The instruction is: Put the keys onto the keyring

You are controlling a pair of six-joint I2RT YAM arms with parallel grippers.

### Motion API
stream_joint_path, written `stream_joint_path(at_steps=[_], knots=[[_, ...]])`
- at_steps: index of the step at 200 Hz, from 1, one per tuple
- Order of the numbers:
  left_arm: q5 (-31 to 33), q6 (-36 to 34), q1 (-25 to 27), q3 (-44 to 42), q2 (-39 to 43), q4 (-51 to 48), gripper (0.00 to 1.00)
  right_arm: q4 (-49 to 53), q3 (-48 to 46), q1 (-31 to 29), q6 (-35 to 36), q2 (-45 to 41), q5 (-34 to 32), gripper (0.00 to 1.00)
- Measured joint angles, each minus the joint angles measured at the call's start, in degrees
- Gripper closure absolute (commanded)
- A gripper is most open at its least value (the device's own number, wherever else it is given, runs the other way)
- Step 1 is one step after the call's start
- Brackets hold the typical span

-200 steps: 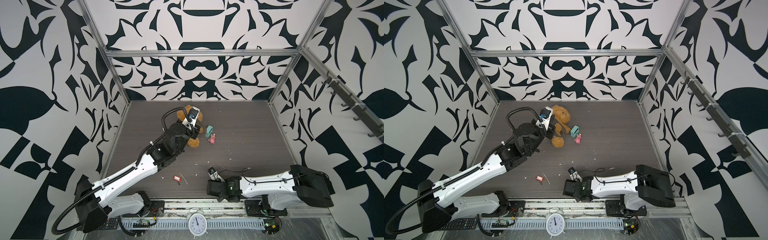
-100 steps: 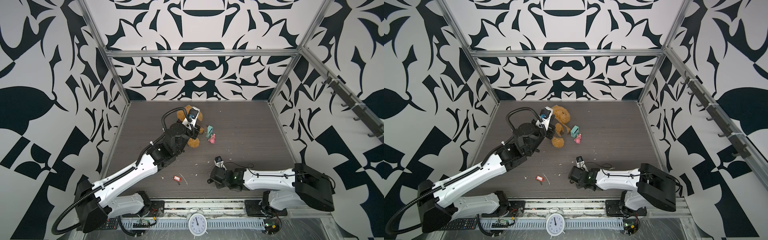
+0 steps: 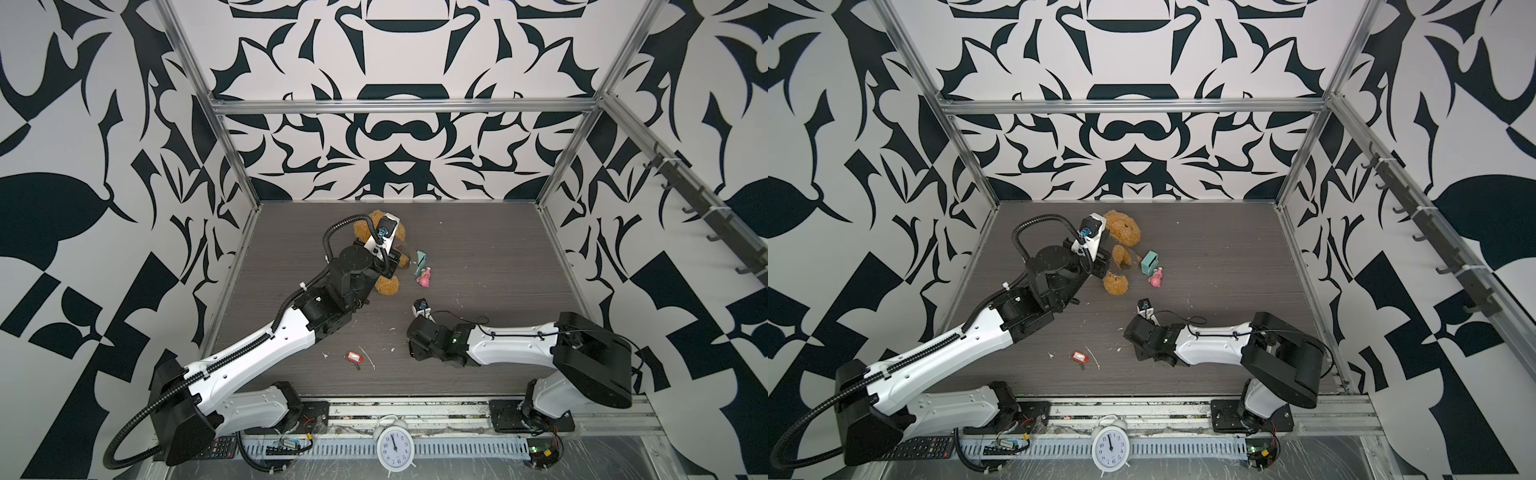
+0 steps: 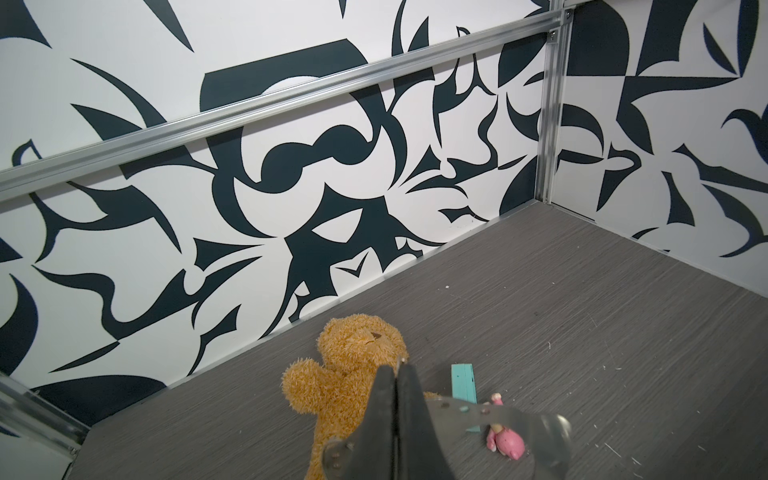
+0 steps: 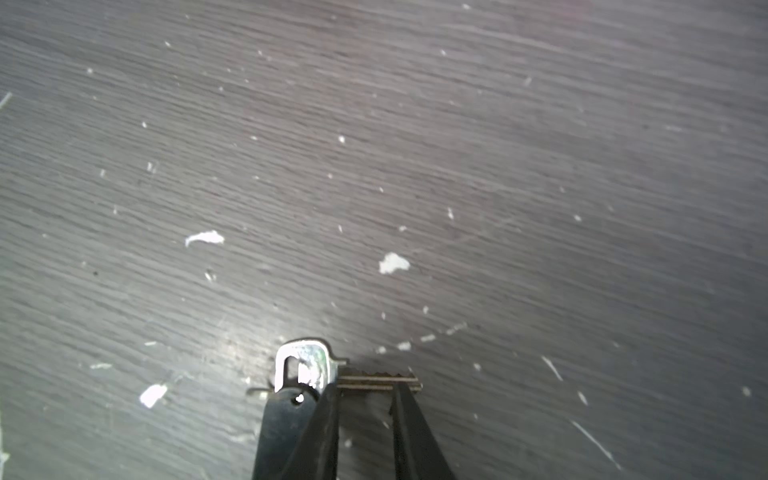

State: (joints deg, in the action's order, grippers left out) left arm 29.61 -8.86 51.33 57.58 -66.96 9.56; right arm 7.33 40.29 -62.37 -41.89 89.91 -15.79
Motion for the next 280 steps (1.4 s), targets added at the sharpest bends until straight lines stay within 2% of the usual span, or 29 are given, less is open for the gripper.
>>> stream_joint_path(at_steps=[41,84,115,152,207,280], knots=[[0.0,0.0,0.0,0.0,0.0,0.0,1.0,0.5,2.5,0.0,0.7,2.1,0.3,0.74],[0.1,0.0,0.0,0.0,0.0,0.0,1.0,9.3,3.1,-0.7,0.3,-1.3,-1.0,0.69],[0.2,0.0,0.0,0.0,0.0,0.0,1.0,9.9,3.9,-5.2,0.2,-4.2,-0.8,0.69],[0.2,0.0,0.0,0.0,0.0,0.0,1.0,7.0,6.6,-9.1,0.2,1.6,2.3,0.7],[0.2,0.0,0.0,0.0,0.1,0.0,1.0,5.4,7.0,-8.8,-0.4,4.4,2.9,0.73],[0.2,0.0,0.0,0.0,0.1,0.0,1.0,6.4,5.5,-5.5,-2.5,3.4,-0.9,0.74]])
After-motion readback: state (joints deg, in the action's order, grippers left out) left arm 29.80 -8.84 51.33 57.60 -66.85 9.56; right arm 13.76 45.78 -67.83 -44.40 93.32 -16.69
